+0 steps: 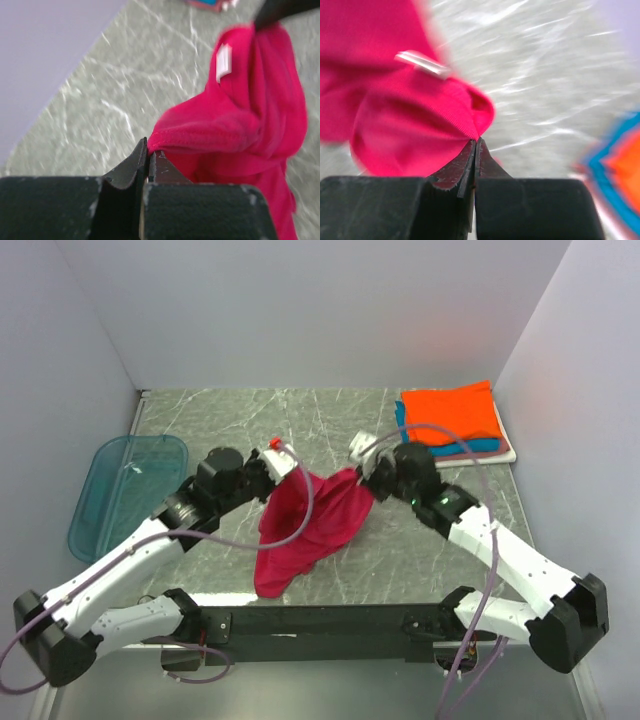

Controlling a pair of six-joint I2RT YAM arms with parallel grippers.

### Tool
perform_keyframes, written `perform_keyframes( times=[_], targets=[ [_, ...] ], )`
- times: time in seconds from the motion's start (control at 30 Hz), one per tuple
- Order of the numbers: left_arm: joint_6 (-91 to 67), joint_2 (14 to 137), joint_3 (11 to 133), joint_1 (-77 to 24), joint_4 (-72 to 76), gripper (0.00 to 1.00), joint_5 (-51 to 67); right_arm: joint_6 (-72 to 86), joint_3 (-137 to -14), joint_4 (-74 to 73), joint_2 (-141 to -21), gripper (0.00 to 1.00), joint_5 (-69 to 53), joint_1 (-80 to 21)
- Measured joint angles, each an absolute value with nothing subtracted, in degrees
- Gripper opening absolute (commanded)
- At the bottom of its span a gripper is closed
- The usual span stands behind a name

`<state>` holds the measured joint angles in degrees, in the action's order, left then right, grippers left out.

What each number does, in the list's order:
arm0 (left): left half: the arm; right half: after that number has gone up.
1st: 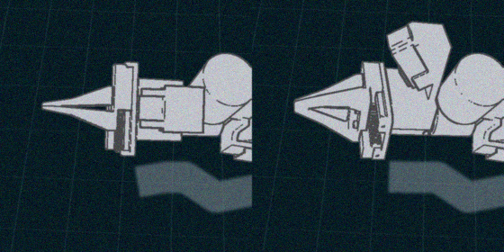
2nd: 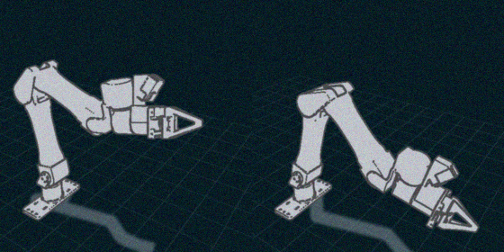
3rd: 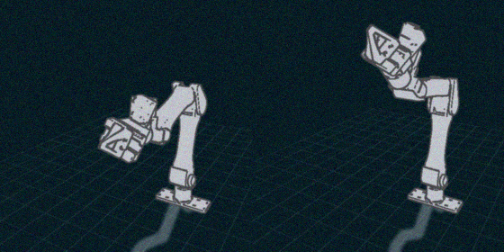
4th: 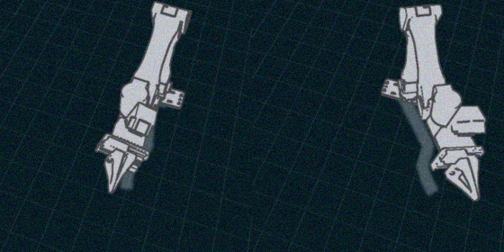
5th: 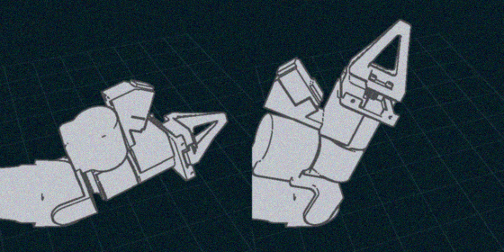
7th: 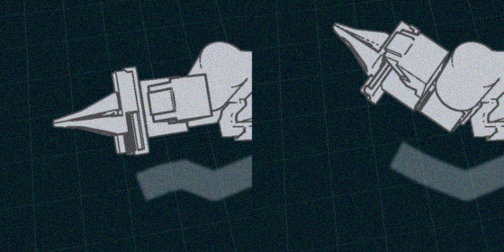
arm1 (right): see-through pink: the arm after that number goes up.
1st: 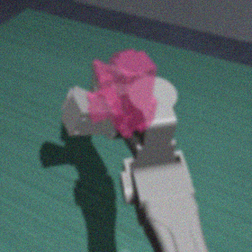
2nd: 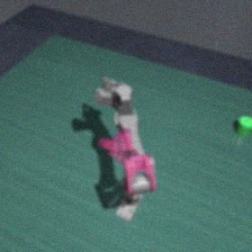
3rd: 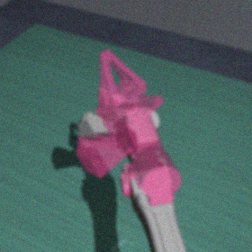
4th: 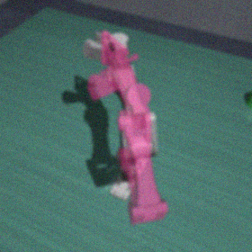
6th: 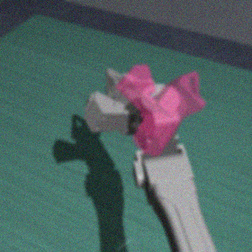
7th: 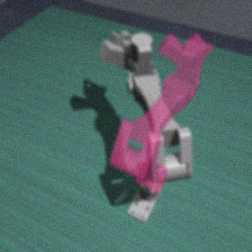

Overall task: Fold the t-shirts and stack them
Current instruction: Flatten the tshirt out

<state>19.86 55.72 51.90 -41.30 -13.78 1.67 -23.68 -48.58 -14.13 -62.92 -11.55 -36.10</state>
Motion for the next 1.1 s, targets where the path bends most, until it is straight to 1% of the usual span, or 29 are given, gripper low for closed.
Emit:
perform_keyframes(
  times=[0.17, 0.3, 0.4, 0.5, 0.6, 0.67, 0.8, 0.87, 0.93, 0.97, 1.03, 1.1],
  targets=[
    [20.73, 66.06, 63.02, -40.86, -10.09, 0.00, 2.24, -26.17, -63.33, -17.43, -63.70, 0.00, -6.96, -27.46],
    [20.75, 78.35, 78.94, -40.18, -6.66, 0.00, 1.80, -28.73, -76.79, -20.23, -66.00, 0.00, -4.58, -20.16],
    [20.25, 84.79, 88.95, -39.48, -3.33, 0.00, 1.23, -30.20, -85.67, -22.11, -67.33, 0.00, -3.90, -16.71],
    [19.09, 88.73, 98.00, -38.46, -0.93, 0.00, 1.19, -31.24, -92.66, -23.88, -67.42, 0.00, -3.90, -14.98],
    [17.76, 89.43, 103.04, -37.76, 2.66, 0.00, 1.63, -31.90, -98.72, -24.73, -67.05, 0.00, -4.05, -14.46],
    [17.26, 88.84, 104.27, -37.56, 5.54, 0.00, 1.89, -32.14, -101.60, -25.47, -66.32, 0.00, -4.29, -14.35],
    [17.30, 84.64, 100.86, -37.47, 10.41, 0.00, 2.96, -32.23, -107.33, -28.88, -64.49, 0.00, -6.96, -14.33],
    [17.78, 79.79, 94.56, -37.21, 11.97, 0.00, 3.44, -32.32, -108.33, -31.68, -63.18, 0.00, -10.55, -14.28],
    [18.35, 74.41, 86.70, -36.77, 13.28, 0.00, 3.86, -33.91, -107.72, -36.10, -61.28, 0.00, -18.79, -14.26],
    [18.55, 70.35, 81.32, -36.29, 12.73, 0.00, 4.25, -35.27, -106.10, -38.41, -60.31, 0.00, -23.77, -14.55],
    [18.85, 64.14, 72.75, -34.94, 10.94, 0.00, 5.82, -40.14, -98.39, -43.57, -56.38, 0.00, -33.56, -17.43],
    [19.11, 57.89, 64.77, -33.76, 7.18, 0.00, 6.72, -44.64, -86.91, -48.45, -52.27, 0.00, -39.44, -25.45]
  ],
)
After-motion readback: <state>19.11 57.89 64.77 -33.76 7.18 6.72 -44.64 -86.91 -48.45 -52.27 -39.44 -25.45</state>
